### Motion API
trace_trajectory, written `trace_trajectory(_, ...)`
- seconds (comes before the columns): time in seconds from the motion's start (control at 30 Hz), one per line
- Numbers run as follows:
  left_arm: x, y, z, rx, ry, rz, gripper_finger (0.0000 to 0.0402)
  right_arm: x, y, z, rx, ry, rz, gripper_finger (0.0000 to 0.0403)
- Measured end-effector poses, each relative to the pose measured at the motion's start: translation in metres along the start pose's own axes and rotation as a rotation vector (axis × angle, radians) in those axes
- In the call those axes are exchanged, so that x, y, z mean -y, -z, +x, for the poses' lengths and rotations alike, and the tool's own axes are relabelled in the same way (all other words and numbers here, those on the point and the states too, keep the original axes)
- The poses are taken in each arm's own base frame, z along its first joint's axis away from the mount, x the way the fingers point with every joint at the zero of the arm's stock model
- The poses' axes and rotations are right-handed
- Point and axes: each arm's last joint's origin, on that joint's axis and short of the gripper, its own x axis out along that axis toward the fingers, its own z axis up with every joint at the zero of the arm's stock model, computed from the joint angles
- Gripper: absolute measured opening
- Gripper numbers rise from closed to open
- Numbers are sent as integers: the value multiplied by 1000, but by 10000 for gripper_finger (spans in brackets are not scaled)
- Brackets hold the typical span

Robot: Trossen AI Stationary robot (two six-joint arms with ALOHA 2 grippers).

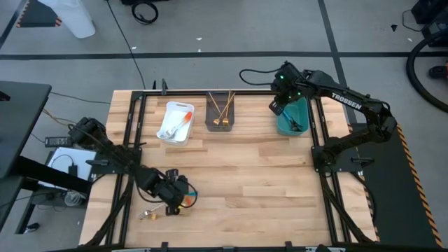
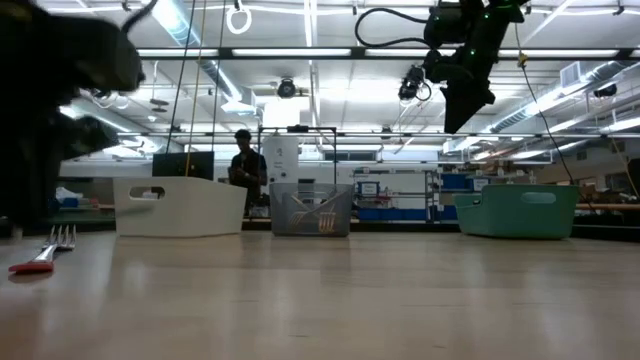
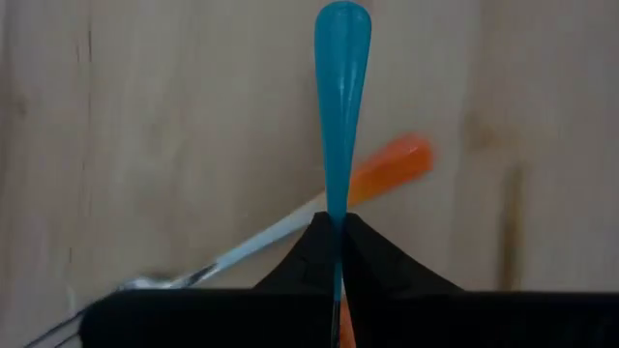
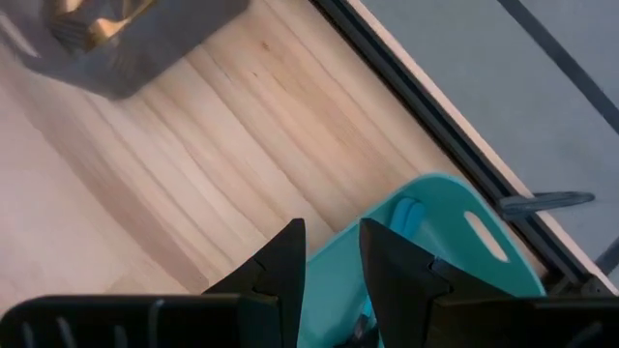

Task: Sort silverware by color (type)
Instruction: Put the blue fork into the green bin

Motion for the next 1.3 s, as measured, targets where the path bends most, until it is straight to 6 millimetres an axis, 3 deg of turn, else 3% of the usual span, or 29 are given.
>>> trace_trajectory(0.23, -10, -13, -30, 205, -74, -47, 14, -8, -7, -1, 70, -99, -14, 111)
trace_trajectory(0.47, -42, -39, -56, 417, -162, -190, 13, -28, -15, -4, 169, -309, -79, 111)
trace_trajectory(0.77, -83, -85, -67, 691, -197, -323, 14, -55, -26, -12, 300, -418, -62, 111)
trace_trajectory(1.1, -134, -114, -82, 922, -281, -535, 14, -86, -40, -28, 490, -542, 29, 114)
trace_trajectory(1.3, -153, -128, -97, 1109, -307, -552, 15, -101, -43, -37, 576, -572, 56, 146)
